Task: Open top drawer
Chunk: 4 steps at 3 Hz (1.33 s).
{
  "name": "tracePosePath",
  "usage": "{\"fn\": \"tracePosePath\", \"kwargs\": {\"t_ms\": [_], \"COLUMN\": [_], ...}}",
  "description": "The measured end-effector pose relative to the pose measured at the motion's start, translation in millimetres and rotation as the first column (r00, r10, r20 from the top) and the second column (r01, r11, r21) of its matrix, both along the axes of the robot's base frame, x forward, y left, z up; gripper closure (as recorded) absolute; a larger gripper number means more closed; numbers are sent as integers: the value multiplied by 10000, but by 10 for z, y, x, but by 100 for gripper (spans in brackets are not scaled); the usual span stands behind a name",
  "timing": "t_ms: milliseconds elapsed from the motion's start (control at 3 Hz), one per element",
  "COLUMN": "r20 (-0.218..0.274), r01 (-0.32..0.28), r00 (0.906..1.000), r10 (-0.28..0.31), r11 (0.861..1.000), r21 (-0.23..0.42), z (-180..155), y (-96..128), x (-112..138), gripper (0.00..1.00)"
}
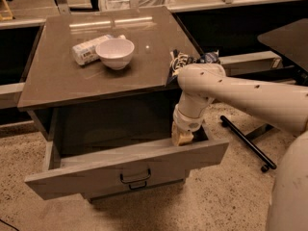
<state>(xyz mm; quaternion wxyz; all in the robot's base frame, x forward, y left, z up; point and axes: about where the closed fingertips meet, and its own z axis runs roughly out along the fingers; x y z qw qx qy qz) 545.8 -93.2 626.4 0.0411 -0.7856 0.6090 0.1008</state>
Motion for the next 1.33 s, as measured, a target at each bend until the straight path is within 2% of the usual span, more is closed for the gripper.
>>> {"fn": "tracePosePath", "kwargs": {"t_ms": [333,667,1000,1333], "r20": [-1223,-1224,-2320,-2435], "r01": [-502,-502,-765,-794], "r00": [9913,9913,9704,9674], "r10": [482,482,676,695], "r11": [9987,9987,9966,9964], "r21": [-131,-131,-295,-310], "z": [-31,-31,-3,1], "y": [49,50,16,15], "x": [-366,-354,-655,-669], "gripper": [100,100,100,100]}}
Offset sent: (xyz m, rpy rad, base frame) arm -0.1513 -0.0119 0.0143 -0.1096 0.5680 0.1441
